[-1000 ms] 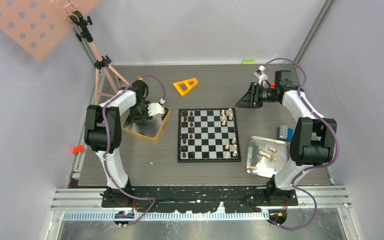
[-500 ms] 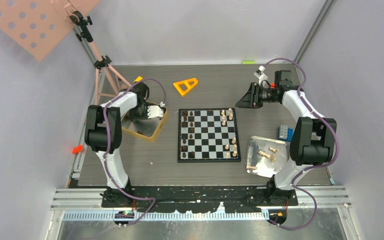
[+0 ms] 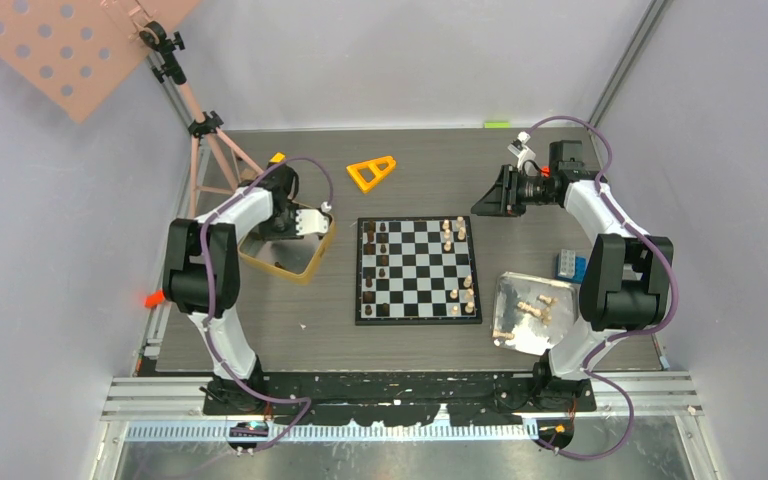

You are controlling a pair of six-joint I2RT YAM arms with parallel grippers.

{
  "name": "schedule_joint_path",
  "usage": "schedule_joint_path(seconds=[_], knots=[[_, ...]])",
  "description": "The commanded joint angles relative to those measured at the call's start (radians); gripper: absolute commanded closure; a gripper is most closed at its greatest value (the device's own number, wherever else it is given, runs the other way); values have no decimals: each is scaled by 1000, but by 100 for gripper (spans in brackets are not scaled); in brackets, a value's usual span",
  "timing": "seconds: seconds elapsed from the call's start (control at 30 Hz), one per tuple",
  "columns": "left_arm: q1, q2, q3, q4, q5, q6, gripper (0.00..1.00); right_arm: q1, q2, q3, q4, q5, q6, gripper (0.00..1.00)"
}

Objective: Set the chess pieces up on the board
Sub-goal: Pick up the chess piece from the storage box.

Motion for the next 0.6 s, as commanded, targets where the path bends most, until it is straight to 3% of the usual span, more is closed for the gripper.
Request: schedule_joint_path(seconds=[0.0,0.2,0.57], knots=[[-3,-15,-17,42,-27,42,67,-3,0,39,5,-14,-15,64],[-3,20,-17,60,-59,89,56,-2,-5,37,5,-14,-15,64],[0,54,-27,79,-108,136,54,-3,-4,37,5,-13,-15,65]])
